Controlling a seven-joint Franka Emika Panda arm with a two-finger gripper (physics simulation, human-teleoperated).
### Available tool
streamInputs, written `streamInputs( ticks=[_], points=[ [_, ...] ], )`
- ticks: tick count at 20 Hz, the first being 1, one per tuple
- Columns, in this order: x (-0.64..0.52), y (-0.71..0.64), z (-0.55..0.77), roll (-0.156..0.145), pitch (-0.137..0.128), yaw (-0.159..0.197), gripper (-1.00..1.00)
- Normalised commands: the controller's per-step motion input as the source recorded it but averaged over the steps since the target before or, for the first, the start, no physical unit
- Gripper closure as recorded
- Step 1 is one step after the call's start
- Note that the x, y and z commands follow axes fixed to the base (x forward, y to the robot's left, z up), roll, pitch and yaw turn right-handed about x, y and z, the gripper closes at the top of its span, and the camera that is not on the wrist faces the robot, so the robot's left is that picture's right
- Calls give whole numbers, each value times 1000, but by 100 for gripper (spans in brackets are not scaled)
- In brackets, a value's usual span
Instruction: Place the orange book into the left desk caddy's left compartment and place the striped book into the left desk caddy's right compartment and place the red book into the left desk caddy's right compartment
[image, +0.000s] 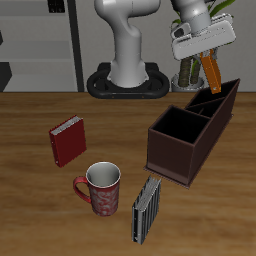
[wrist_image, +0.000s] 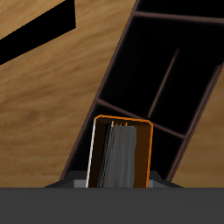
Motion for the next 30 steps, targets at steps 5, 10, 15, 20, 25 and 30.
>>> streamInputs(
  ticks=[5, 10, 15, 20, 25, 30],
  points=[
    [142, 60, -123, -18, 30, -3, 100],
    [17, 3, -28, -9, 3, -4, 100],
    [12, 50, -54, 7, 1, 18, 100],
    [92, 9, -186, -9, 30, 14, 100],
    [47, -3, -171, 1, 34, 7, 100],
    [-14, 6, -132, 1, 35, 13, 100]
  ],
)
